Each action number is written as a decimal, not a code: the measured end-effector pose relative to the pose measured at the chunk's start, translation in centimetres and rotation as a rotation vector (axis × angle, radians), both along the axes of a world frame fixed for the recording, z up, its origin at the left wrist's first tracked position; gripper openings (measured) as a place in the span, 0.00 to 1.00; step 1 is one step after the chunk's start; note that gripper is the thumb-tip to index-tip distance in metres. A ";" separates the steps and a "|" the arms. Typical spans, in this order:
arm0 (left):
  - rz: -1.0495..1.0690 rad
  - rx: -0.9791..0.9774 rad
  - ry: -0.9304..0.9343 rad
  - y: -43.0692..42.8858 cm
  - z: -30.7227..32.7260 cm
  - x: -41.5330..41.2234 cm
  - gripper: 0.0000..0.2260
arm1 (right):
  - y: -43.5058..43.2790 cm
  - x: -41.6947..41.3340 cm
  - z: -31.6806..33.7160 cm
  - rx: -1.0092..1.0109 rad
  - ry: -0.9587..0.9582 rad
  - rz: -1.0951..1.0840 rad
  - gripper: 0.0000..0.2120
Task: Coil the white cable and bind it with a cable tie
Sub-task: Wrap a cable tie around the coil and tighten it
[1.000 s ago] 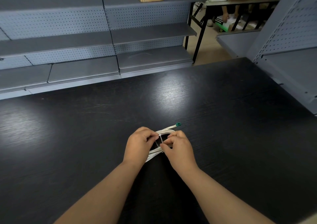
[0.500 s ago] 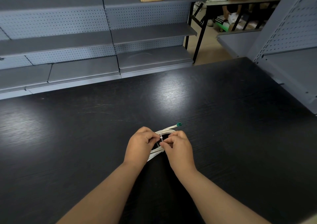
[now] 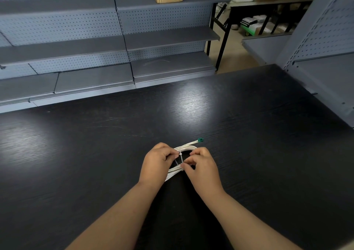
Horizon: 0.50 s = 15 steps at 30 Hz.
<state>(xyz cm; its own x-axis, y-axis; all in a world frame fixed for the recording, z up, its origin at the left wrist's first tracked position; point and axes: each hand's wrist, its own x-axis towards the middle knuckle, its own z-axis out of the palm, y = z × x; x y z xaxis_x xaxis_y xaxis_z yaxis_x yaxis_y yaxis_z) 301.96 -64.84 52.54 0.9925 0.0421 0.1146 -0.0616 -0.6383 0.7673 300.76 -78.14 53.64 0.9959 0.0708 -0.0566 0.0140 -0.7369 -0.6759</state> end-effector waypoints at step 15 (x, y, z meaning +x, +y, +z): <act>-0.022 -0.003 0.003 0.2 0.2 0.0 0.04 | 1.0 0.7 -0.5 0.097 0.039 -0.084 0.04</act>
